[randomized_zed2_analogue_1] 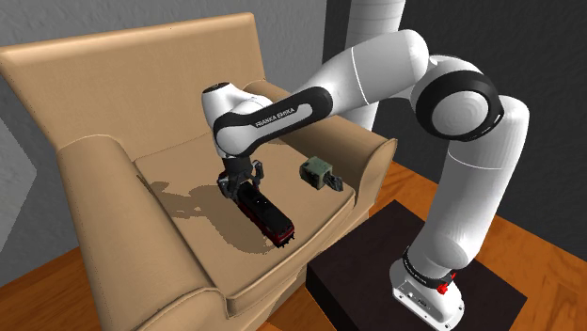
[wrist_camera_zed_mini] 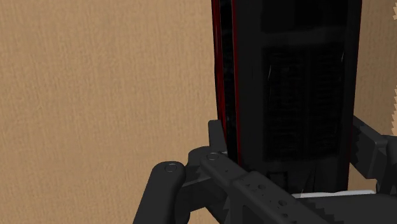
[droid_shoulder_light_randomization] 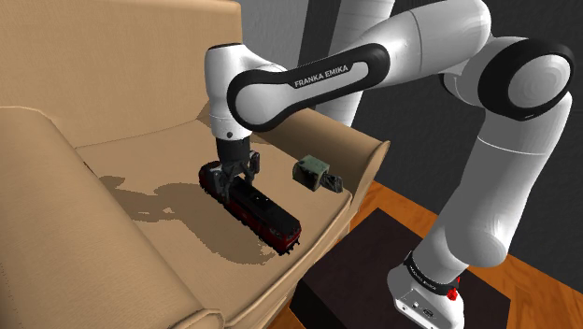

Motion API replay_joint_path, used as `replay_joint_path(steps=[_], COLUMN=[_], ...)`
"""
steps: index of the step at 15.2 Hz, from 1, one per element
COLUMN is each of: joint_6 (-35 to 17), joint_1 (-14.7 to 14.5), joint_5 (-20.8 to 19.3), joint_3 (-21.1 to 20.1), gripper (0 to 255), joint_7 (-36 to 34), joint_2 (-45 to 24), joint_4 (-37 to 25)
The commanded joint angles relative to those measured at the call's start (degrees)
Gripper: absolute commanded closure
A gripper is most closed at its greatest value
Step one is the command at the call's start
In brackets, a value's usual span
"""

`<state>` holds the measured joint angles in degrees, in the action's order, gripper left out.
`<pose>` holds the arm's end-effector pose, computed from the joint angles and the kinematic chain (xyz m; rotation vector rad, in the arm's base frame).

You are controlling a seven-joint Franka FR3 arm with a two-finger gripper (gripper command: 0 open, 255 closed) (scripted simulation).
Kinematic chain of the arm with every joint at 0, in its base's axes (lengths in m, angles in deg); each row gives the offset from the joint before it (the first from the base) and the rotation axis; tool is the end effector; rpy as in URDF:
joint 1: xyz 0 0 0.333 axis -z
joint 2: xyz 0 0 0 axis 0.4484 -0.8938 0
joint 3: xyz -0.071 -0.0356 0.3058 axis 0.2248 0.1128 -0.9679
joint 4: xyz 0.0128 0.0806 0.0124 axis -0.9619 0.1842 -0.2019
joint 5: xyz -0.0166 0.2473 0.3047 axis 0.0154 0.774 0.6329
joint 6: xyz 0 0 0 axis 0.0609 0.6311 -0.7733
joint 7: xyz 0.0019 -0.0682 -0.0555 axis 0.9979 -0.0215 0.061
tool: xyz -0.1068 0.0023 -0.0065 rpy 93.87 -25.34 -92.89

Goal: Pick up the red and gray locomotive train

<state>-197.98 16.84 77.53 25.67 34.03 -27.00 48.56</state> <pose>0.4764 0.3502 0.4002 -3.1206 -0.1873 0.2678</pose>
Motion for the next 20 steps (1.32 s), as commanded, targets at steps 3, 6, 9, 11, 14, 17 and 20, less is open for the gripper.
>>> replay_joint_path(steps=[3, 6, 9, 11, 14, 17, 20], joint_6=[-0.10, 1.36, 3.49, 4.92, 7.08, 9.27, 10.86], joint_1=[0.00, 0.04, 0.13, 0.18, 0.24, 0.28, 0.29], joint_5=[0.01, 0.24, 0.58, 0.78, 1.03, 1.23, 1.35], joint_3=[0.02, -0.06, -0.14, -0.19, -0.25, -0.30, -0.33], gripper=[255, 255, 255, 255, 255, 255, 255], joint_7=[-0.03, 0.00, 0.09, 0.12, 0.15, 0.13, 0.10], joint_2=[-0.09, 0.40, 1.13, 1.57, 2.13, 2.58, 2.84], joint_4=[0.13, -0.89, -2.36, -3.40, -5.06, -6.86, -8.22])
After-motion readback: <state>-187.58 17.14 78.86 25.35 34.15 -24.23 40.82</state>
